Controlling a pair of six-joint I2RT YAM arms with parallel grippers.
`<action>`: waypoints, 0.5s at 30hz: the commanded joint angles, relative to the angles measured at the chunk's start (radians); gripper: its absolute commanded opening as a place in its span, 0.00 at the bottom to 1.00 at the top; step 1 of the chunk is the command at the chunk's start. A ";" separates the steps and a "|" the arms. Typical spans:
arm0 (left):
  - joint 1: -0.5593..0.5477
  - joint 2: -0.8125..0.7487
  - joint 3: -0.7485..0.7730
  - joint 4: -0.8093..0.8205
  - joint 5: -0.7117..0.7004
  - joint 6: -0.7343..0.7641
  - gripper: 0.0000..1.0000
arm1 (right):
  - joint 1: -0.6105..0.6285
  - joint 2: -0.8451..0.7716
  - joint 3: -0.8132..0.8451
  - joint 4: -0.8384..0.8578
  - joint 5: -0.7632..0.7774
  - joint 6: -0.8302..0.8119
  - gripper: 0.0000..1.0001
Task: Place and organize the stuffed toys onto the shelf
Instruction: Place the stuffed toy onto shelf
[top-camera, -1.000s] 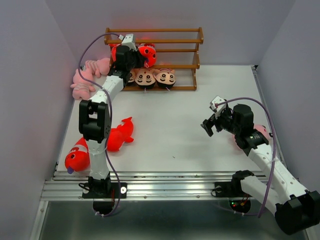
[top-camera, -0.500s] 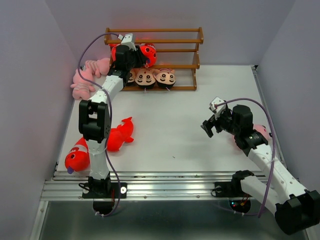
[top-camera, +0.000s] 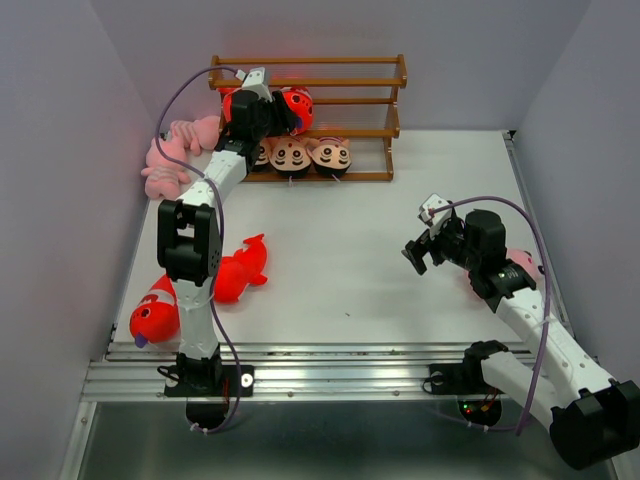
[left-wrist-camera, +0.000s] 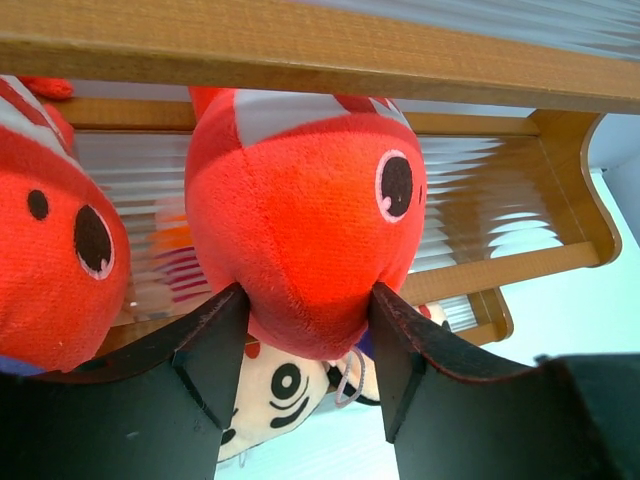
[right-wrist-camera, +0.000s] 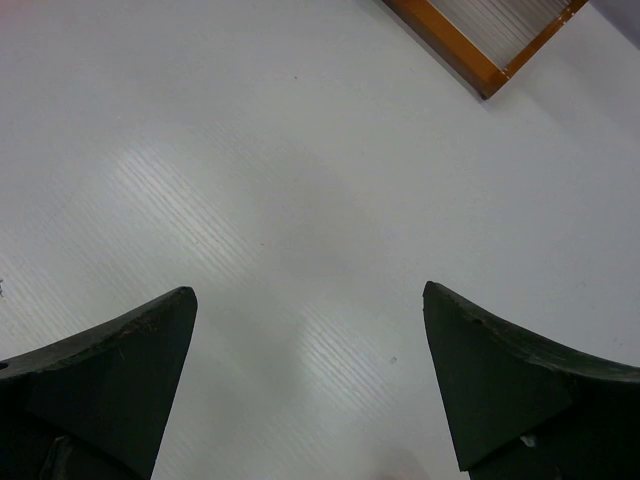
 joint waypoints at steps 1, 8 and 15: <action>0.005 -0.049 0.051 0.010 0.004 -0.010 0.62 | -0.005 -0.008 -0.003 0.056 0.012 -0.013 1.00; 0.006 -0.080 0.031 0.024 0.010 -0.027 0.65 | -0.005 -0.007 -0.003 0.057 0.013 -0.016 1.00; 0.008 -0.102 0.016 0.041 0.027 -0.045 0.68 | -0.005 -0.004 -0.005 0.056 0.013 -0.018 1.00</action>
